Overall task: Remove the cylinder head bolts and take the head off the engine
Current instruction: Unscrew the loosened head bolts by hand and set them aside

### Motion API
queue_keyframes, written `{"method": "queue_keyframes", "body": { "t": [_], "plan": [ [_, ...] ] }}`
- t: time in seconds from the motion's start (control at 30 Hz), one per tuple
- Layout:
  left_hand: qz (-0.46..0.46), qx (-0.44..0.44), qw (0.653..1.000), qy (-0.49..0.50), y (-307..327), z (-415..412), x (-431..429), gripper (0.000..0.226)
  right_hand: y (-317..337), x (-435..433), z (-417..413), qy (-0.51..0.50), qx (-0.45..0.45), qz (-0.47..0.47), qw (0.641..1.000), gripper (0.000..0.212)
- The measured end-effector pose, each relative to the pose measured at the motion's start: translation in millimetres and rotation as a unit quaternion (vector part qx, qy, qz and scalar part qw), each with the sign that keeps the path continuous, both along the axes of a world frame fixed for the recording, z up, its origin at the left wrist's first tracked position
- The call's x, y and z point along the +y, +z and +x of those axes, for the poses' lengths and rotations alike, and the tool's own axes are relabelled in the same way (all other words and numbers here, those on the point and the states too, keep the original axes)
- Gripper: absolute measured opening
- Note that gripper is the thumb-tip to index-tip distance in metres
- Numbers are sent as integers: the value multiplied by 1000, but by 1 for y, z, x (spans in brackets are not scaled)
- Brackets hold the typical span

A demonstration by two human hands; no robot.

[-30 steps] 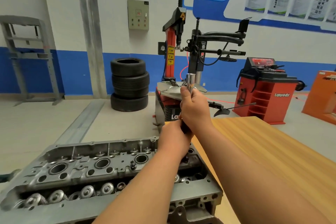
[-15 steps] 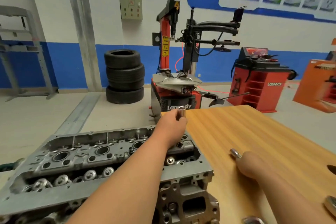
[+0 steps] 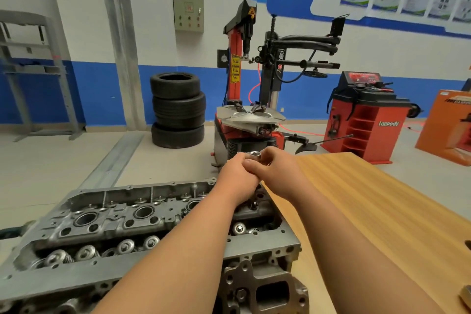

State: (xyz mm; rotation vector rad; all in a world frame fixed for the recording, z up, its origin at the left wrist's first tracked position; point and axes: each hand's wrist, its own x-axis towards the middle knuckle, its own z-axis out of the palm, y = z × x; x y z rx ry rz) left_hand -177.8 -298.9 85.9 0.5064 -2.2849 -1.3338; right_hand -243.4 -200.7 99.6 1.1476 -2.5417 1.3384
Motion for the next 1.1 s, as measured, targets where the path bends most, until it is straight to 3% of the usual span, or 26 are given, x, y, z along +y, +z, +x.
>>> {"method": "queue_keyframes", "body": {
  "t": [0.1,0.13,0.23,0.3,0.37,0.47,0.57,0.63,0.67,0.8,0.83,0.87,0.93,0.97,1.03,1.07,1.1],
  "plan": [
    [78,13,995,-62,0,6,-6,55,-14,0,-11,64,-69,-129,987,13],
    [98,13,992,-79,0,7,-7,59,-18,1,-14,87,-68,-148,983,8],
    [63,0,994,-85,1,7,-9,46,-29,-3,-21,79,-30,-143,986,23],
    [12,-18,997,-72,1,6,-9,33,-21,-6,-20,43,40,-102,993,22],
    [-18,-23,998,-59,0,5,-7,23,3,-7,-20,-20,135,21,990,36],
    [-31,9,999,-5,-1,1,-6,7,48,-13,-16,-81,235,232,941,55],
    [-38,15,999,35,0,-2,-4,12,67,-27,-5,-41,271,347,897,44],
    [-65,-15,998,19,-1,-2,-3,15,74,-29,3,-8,294,406,866,24],
    [-75,-40,996,8,-2,-2,-3,16,78,-26,5,15,291,428,856,14],
    [-125,-110,986,5,-4,-2,-4,14,89,-18,9,107,212,410,881,25],
    [-134,-113,984,13,-3,-3,-4,17,87,-19,10,105,213,397,887,21],
    [-137,-113,984,25,-1,-3,-3,19,85,-22,11,80,216,392,890,31],
    [-123,-111,985,51,0,-5,0,25,80,-29,10,10,232,426,874,54],
    [-118,-112,985,56,0,-5,1,28,76,-31,9,-5,230,452,862,55],
    [-125,-111,985,38,-2,-5,1,25,75,-30,7,19,227,504,833,35],
    [-121,-105,987,19,-3,-3,1,21,75,-27,6,36,217,494,841,20],
    [-113,-95,989,1,-4,-1,0,16,77,-23,5,50,196,462,863,22]
  ]
}}
